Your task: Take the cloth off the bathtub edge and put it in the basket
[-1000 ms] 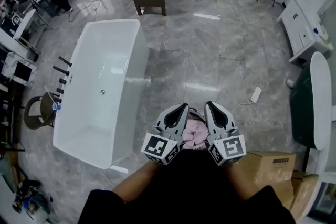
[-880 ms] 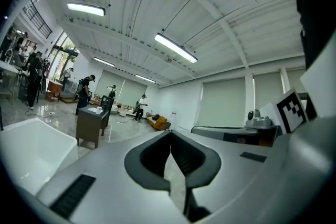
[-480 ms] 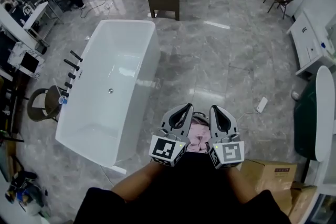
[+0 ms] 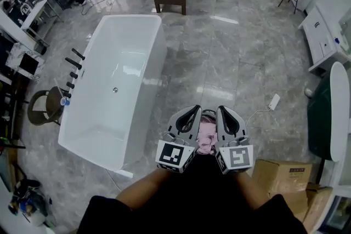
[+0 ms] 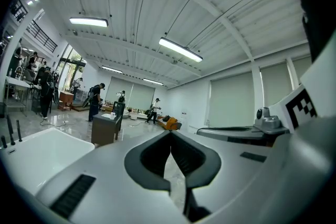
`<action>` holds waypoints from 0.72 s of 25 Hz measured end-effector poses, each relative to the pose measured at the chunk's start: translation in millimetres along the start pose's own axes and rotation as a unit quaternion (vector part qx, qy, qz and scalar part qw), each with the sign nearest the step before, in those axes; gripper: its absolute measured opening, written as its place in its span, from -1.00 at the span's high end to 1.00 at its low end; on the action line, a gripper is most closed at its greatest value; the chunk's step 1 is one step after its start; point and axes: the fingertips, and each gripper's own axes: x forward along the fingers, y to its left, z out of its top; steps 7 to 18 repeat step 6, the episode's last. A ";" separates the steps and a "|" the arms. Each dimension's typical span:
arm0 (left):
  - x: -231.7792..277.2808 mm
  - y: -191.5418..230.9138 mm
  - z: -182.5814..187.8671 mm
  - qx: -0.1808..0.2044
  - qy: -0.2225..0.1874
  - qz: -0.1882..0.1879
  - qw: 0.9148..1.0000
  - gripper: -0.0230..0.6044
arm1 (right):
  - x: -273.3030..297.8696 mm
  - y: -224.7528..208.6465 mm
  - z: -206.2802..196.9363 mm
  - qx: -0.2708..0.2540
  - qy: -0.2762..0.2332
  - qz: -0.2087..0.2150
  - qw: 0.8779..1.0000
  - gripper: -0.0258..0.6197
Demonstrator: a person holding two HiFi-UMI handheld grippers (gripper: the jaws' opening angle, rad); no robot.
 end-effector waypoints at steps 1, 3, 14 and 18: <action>-1.6 1.3 -1.2 -0.001 0.001 0.001 1.000 0.88 | 0.0 2.3 -1.7 0.000 0.000 0.000 1.000 0.83; -4.3 2.8 -3.5 -0.002 -0.004 0.000 1.000 0.88 | 0.3 5.6 -4.2 -0.001 0.002 0.000 1.000 0.83; -6.8 3.0 -4.6 -0.002 -0.017 -0.006 1.000 0.88 | 0.4 8.7 -4.3 0.001 0.000 -0.001 1.000 0.83; -6.8 3.0 -4.6 -0.002 -0.017 -0.006 1.000 0.88 | 0.4 8.7 -4.3 0.001 0.000 -0.001 1.000 0.83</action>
